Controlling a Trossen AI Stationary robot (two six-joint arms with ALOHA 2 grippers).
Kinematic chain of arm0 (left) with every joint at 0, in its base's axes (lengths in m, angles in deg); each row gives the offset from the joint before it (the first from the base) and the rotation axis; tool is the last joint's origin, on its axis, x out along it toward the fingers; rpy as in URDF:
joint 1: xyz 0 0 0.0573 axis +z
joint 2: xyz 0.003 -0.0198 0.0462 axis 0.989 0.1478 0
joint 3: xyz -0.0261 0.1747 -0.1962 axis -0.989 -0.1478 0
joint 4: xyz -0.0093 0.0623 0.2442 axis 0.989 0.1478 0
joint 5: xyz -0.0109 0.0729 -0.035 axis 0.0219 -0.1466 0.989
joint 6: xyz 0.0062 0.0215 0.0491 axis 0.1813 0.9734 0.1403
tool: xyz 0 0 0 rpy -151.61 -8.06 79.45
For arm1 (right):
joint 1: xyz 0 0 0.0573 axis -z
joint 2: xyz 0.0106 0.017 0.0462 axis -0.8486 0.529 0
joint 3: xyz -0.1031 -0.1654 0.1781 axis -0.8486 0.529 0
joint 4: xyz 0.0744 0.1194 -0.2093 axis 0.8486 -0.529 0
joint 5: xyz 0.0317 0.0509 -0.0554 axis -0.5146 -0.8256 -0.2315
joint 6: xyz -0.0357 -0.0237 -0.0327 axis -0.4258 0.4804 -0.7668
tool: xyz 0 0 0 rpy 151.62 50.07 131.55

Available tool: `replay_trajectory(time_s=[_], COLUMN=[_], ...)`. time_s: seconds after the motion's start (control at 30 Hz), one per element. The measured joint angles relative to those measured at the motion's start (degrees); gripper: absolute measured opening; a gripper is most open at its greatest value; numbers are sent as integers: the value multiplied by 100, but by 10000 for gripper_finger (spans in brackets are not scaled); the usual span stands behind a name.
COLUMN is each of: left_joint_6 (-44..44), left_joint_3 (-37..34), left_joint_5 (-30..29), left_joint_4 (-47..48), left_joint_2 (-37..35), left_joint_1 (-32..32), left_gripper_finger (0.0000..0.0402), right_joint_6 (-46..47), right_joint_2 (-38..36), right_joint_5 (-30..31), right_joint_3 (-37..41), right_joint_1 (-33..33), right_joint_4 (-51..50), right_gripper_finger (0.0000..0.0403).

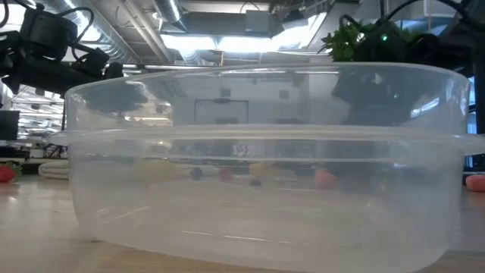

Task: Pick and placing Produce into tupperware
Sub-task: Put the left peach into the transparent bin

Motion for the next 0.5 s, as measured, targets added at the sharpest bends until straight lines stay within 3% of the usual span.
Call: replay_trajectory(time_s=[0.17, 0.5], left_joint_6=[7, -158], left_joint_3=[0, -2], left_joint_5=[0, 0], left_joint_4=[140, 1003], left_joint_2=[0, 0], left_joint_1=[0, -2], left_gripper_finger=[250, 250], right_joint_6=[662, 136], right_joint_2=[287, 536], right_joint_5=[-3, -1], right_joint_3=[2, 2], right_joint_1=[-2, -114], right_joint_4=[226, 312], right_gripper_finger=[241, 241])
